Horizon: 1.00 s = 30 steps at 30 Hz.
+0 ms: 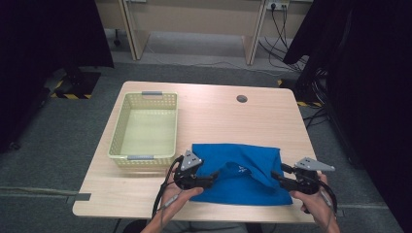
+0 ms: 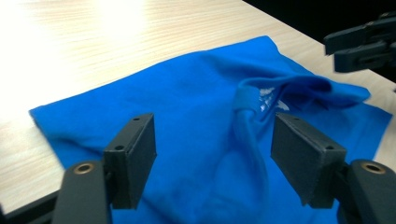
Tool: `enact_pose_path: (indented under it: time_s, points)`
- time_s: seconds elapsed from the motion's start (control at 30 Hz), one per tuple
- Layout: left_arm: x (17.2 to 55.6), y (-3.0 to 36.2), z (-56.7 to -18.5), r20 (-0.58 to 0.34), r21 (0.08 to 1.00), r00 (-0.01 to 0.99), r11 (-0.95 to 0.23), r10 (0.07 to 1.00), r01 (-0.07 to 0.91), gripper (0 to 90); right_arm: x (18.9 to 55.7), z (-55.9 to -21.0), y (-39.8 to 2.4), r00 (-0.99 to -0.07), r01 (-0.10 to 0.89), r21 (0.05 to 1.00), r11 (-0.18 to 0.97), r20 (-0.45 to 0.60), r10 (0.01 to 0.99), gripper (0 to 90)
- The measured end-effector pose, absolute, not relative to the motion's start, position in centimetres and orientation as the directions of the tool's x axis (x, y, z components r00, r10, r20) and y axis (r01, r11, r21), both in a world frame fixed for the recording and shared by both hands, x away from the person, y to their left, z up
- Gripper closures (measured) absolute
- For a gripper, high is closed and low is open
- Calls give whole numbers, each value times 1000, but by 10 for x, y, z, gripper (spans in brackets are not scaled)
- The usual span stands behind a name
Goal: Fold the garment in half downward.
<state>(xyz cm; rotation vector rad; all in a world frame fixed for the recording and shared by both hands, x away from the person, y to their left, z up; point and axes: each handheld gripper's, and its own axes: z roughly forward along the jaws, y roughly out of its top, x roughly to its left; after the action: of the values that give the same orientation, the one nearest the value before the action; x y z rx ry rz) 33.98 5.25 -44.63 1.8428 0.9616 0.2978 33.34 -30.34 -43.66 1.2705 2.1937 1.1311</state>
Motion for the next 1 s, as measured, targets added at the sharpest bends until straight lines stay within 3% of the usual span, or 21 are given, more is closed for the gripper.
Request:
enact_pose_path:
  time_s: [0.37,0.77,1.0]
  points:
    - [363,50,-444,-232,857,590,-125,774,500,270,364,-452,-289,-514,594,750,292,74,855,442]
    - [369,40,-481,-25,764,573,-354,819,540,247,373,-472,-298,-482,623,718,309,42,875,435]
    - [361,49,-481,1,768,599,-385,800,512,268,374,-472,-306,-466,622,722,302,32,884,444]
